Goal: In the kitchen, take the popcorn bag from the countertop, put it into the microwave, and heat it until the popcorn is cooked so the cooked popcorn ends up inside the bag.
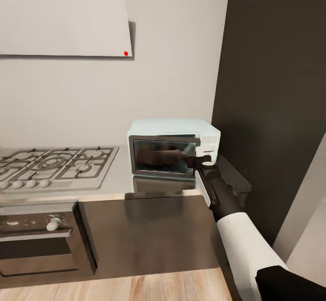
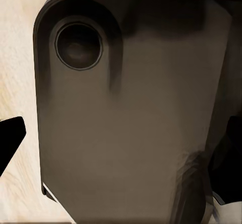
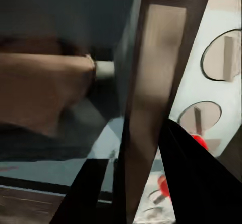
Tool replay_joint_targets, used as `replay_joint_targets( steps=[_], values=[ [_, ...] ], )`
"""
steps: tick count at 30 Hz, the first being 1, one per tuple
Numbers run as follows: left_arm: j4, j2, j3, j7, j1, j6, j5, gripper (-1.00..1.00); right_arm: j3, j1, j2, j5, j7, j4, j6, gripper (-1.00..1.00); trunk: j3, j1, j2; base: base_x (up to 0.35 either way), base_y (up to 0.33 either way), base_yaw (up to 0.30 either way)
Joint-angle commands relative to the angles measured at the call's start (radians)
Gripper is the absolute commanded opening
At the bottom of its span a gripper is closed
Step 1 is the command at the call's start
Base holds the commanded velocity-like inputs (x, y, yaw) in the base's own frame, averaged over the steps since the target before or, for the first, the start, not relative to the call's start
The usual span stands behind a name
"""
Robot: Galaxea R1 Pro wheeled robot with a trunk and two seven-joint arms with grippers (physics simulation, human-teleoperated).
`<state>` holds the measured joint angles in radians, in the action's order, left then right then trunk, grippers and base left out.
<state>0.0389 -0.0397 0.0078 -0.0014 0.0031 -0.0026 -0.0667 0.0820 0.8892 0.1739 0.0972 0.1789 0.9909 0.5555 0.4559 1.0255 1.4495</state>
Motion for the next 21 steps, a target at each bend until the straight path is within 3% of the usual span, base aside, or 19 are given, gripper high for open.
replay_joint_targets(
  steps=[1,5,13,21],
  values=[
    [0.001,0.0,0.0,0.0,0.0,0.0,-0.007,1.0,0.003,0.0,0.001,-0.021,-0.091,0.0,0.003,-1.0,0.001,0.0,0.001,-0.243,0.022,0.0],
    [0.001,0.0,0.0,0.0,0.0,0.0,-0.007,1.0,0.003,0.0,0.001,-0.022,-0.091,0.0,0.003,-1.0,0.001,0.0,0.001,-0.192,0.007,0.0],
    [0.001,0.0,0.0,0.0,0.0,0.0,-0.007,1.0,0.002,0.0,0.001,-0.022,-0.091,0.0,0.003,-1.0,0.001,0.0,0.001,-0.026,0.0,0.0],
    [0.001,0.0,0.0,0.0,0.0,0.0,-0.006,1.0,0.002,0.0,0.001,-0.022,-0.091,0.0,0.003,-1.0,0.001,0.0,0.001,-0.266,0.0,0.0]
  ],
)
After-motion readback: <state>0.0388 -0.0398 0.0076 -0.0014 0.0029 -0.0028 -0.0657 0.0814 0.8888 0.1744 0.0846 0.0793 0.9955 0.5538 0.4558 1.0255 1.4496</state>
